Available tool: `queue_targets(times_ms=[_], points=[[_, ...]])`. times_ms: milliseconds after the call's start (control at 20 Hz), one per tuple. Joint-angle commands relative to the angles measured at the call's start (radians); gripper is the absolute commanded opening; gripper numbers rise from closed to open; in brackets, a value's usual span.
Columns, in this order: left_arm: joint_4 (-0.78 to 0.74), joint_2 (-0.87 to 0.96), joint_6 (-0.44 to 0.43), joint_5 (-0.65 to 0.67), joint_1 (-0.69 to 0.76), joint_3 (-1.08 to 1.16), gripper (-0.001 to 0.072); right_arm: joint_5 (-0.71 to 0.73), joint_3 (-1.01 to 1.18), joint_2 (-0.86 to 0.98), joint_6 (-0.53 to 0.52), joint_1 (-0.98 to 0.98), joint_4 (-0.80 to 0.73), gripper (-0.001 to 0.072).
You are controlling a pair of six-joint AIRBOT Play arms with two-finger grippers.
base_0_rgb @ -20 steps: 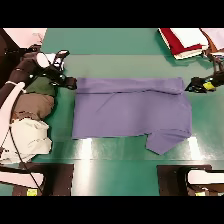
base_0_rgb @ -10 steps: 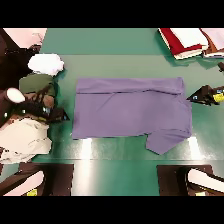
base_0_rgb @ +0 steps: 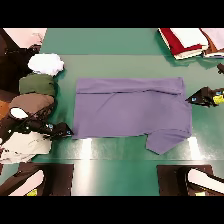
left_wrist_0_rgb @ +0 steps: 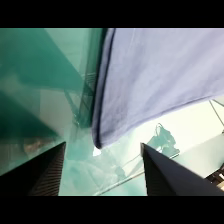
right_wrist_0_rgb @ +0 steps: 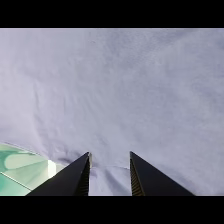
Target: Fold the shirts.
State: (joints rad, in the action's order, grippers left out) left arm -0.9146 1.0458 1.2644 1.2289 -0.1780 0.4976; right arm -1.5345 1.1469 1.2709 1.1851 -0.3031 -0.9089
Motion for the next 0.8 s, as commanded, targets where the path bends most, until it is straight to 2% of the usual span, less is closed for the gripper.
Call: queue_targets(times_ms=[0,150,250,300,350,400,500,650,700,750], points=[[0.027,-0.003,-0.016,-0.034,0.001,-0.013,0.0536,-0.003,-0.001,-0.001,0.000,0.000,0.002,0.0291],[0.024,-0.003,-0.015,-0.091,0.101,-0.013,0.0536,-0.003,-0.001,-0.001,0.002,0.000,0.002,0.0291],[0.024,-0.003,0.037,-0.147,0.172,-0.013,0.0535,-0.005,-0.001,-0.002,0.003,0.000,0.001,0.0291],[0.025,-0.003,0.054,-0.157,0.187,-0.013,0.0490,-0.011,-0.001,-0.002,0.003,0.000,0.001,0.0291],[0.025,-0.003,0.055,-0.159,0.188,-0.012,0.0224,-0.023,-0.001,-0.002,0.003,-0.002,-0.003,0.0291],[0.024,-0.003,0.053,-0.162,0.188,-0.011,0.0032,-0.038,-0.001,-0.002,0.003,-0.010,-0.011,0.0291],[0.023,-0.003,0.055,-0.150,0.188,0.015,0.0024,-0.082,-0.003,-0.007,0.014,-0.043,-0.064,0.0286],[0.017,-0.003,0.036,-0.120,0.188,0.099,0.0025,-0.086,-0.118,-0.093,0.085,-0.119,-0.281,0.0286],[0.017,-0.003,0.036,-0.122,0.188,0.125,0.0025,-0.082,-0.179,-0.129,0.093,-0.150,-0.319,0.0322],[0.018,-0.003,0.034,-0.129,0.188,0.146,0.0024,-0.079,-0.248,-0.161,0.091,-0.186,-0.323,0.0431]])
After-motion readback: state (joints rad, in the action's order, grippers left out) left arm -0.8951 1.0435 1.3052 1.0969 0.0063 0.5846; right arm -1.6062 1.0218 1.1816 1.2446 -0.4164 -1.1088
